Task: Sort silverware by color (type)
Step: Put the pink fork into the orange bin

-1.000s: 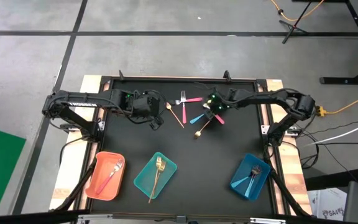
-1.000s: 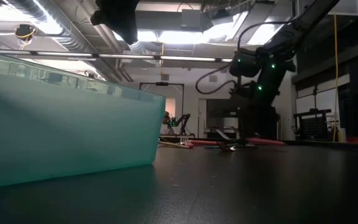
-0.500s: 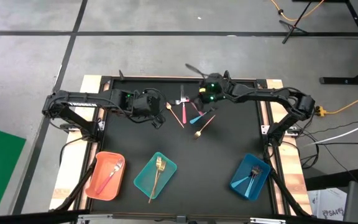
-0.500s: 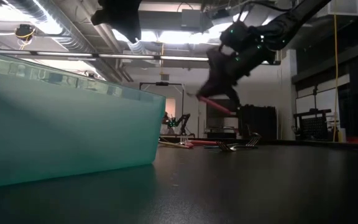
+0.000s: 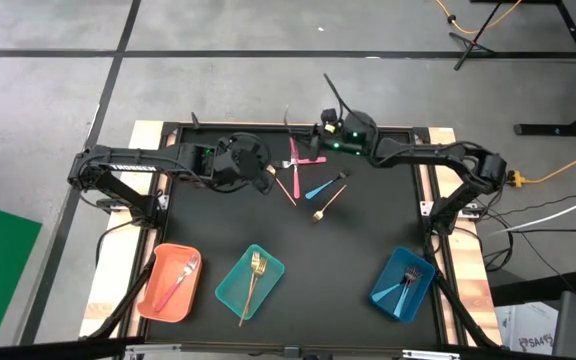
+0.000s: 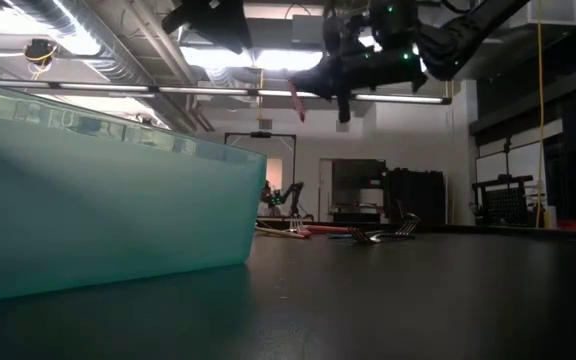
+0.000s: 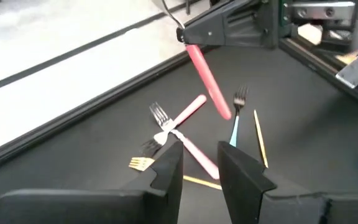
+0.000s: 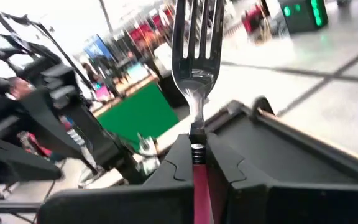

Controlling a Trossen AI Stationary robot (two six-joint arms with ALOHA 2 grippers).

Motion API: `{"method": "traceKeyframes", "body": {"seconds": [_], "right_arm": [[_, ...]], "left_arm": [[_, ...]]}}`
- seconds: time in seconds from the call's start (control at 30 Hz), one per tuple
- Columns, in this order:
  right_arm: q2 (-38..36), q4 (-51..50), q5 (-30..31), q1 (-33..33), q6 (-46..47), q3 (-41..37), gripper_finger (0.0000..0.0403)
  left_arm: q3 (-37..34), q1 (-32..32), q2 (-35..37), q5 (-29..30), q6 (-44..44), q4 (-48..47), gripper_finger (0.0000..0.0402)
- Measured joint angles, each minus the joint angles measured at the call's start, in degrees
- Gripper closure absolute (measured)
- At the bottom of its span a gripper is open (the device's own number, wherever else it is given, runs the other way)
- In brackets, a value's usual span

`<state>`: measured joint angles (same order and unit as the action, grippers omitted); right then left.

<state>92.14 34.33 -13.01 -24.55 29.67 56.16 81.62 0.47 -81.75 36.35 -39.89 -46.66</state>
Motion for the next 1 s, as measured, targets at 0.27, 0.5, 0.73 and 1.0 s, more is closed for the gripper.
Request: {"method": "traceKeyframes", "body": {"seconds": [0.27,0.5,0.73,1.0], "right_arm": [[0.0,6.3,11.0,5.2,-2.6,0.0,0.0401],[0.0,9.8,18.8,9.5,-7.4,0.0,0.0401],[0.0,9.3,22.4,11.5,-10.9,0.0,0.0401],[0.0,9.2,19.9,11.4,-11.8,0.0,0.0401]], "left_arm": [[0.0,0.0,-1.2,0.1,4.4,4.6,0.0290],[0.0,0.6,-5.6,0.4,4.6,7.1,0.0243],[0.0,0.6,-8.2,1.0,6.0,8.8,0.0226],[0.0,0.1,-8.2,1.0,9.5,9.4,0.0226]]}}
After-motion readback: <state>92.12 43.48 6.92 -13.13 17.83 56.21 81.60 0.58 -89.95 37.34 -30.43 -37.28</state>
